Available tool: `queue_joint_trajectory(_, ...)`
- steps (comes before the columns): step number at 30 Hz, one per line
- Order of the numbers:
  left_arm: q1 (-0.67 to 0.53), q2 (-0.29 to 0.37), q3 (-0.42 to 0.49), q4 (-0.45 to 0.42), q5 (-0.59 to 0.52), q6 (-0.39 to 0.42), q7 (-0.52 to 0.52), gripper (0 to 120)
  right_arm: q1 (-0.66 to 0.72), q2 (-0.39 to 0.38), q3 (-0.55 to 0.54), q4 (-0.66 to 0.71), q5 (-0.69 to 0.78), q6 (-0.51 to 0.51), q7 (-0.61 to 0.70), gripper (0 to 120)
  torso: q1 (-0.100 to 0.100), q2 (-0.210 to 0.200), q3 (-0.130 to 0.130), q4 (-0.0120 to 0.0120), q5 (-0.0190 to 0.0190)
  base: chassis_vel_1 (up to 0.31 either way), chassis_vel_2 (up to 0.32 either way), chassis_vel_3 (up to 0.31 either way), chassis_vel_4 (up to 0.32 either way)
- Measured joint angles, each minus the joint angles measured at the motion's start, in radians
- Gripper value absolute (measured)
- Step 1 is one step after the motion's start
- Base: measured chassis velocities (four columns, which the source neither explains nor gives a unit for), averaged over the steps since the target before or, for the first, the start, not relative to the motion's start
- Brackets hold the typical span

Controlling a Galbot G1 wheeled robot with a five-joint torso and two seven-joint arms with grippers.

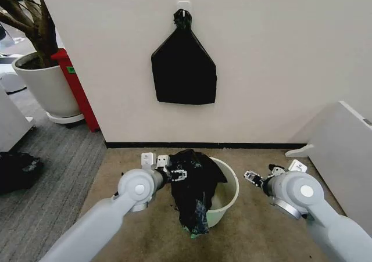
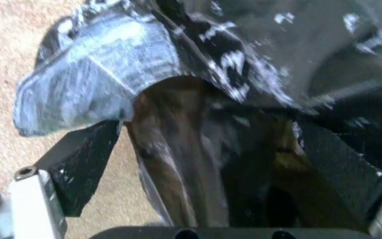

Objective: Place the garbage bag over the trash bin.

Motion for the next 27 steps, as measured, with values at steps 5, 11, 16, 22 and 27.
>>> queue_joint_trajectory(5, 0.037, 0.010, 0.001, -0.034, -0.006, 0.000, -0.030, 100, -0.004, 0.001, 0.002, 0.000, -0.002, 0.001, 0.000, 100, 0.000, 0.000, 0.000, 0.0002, 0.0000, 0.000, 0.000, 0.000, 0.000)
queue_joint_trajectory(11, 0.050, 0.004, 0.009, -0.033, 0.012, -0.001, -0.034, 100, -0.008, 0.000, 0.007, 0.002, -0.002, 0.003, 0.001, 100, 0.000, 0.000, 0.000, 0.0001, -0.0001, 0.000, 0.000, 0.000, 0.000)
queue_joint_trajectory(16, 0.053, -0.008, 0.020, -0.018, 0.045, -0.002, -0.021, 100, -0.020, -0.001, 0.014, 0.005, -0.003, 0.003, 0.001, 100, 0.000, 0.000, 0.000, 0.0001, 0.0000, 0.000, 0.000, 0.000, 0.000)
queue_joint_trajectory(22, 0.033, -0.058, 0.034, 0.036, 0.069, -0.009, -0.004, 100, -0.026, 0.001, 0.015, 0.006, -0.010, 0.003, -0.003, 100, 0.000, 0.000, 0.000, 0.0001, 0.0001, 0.000, 0.000, 0.000, 0.000)
queue_joint_trajectory(27, 0.005, -0.116, 0.055, 0.089, 0.076, -0.014, -0.006, 100, -0.027, 0.001, 0.015, 0.008, -0.012, 0.003, -0.008, 100, 0.000, 0.000, 0.000, 0.0001, 0.0000, 0.000, 0.000, 0.000, 0.000)
